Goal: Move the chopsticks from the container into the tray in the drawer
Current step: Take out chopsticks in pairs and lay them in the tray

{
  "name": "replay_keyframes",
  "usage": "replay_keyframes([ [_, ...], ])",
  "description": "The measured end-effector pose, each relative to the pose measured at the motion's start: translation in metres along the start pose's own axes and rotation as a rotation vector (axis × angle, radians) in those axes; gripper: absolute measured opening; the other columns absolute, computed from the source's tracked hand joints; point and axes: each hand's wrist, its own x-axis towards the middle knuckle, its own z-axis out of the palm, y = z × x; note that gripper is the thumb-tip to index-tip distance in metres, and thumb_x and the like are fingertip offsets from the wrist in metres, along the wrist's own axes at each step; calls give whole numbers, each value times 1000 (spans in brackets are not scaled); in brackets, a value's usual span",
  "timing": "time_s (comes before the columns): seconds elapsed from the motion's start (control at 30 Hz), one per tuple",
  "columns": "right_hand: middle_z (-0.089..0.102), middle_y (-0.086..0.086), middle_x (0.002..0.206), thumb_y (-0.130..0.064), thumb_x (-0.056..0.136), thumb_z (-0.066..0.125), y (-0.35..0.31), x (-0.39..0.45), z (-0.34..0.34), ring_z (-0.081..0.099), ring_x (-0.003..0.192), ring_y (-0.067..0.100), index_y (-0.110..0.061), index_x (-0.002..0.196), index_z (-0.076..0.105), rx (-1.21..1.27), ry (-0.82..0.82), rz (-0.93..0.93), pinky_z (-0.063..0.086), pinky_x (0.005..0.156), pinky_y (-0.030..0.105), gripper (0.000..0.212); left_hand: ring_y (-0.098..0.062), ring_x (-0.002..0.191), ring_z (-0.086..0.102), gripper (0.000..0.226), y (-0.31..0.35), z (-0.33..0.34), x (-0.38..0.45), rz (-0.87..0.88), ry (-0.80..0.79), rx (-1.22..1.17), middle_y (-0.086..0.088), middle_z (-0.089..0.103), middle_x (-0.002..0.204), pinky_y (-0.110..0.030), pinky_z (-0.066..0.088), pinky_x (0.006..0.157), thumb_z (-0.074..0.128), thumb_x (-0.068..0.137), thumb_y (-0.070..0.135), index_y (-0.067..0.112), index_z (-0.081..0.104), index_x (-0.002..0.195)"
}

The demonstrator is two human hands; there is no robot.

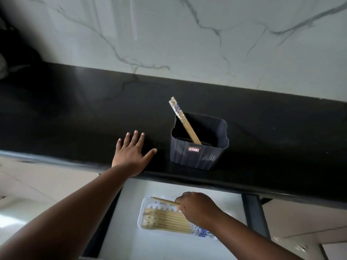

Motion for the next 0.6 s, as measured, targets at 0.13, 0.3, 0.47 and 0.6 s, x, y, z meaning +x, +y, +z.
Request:
replay_keyframes([
  [0.13, 47, 6, 79, -4, 88, 45, -13, 14, 22, 59, 80, 33, -7, 91, 59, -94, -71, -20, 24, 47, 28, 15, -20, 149, -5, 83, 0, 0, 0, 1, 5, -9, 3, 1, 162, -42, -3, 119, 22, 87, 74, 26, 9, 154],
  [0.3, 59, 15, 105, 10, 82, 46, -22, 29, 34, 63, 99, 35, -1, 106, 59, -185, -122, 51, 36, 64, 31, 29, -19, 149, -6, 84, -1, 0, 1, -5, 7, 0, 3, 0, 162, -41, -3, 119, 20, 86, 75, 27, 8, 154],
  [0.47, 65, 15, 81, -2, 63, 75, -28, 32, 36, 69, 71, 29, -4, 82, 68, -210, -88, 94, 54, 59, 35, 20, -19, 149, -7, 84, 0, 1, 1, -6, 10, -13, 4, 0, 162, -41, -4, 119, 19, 85, 76, 28, 8, 154],
  [0.6, 46, 2, 36, -6, 11, 85, -16, 40, 67, 47, 23, 19, -15, 37, 55, -180, -15, 126, 37, 26, 21, 41, -19, 149, -8, 84, 1, 1, 1, -5, 7, -12, 3, 0, 162, -42, -4, 119, 17, 85, 77, 28, 8, 154],
])
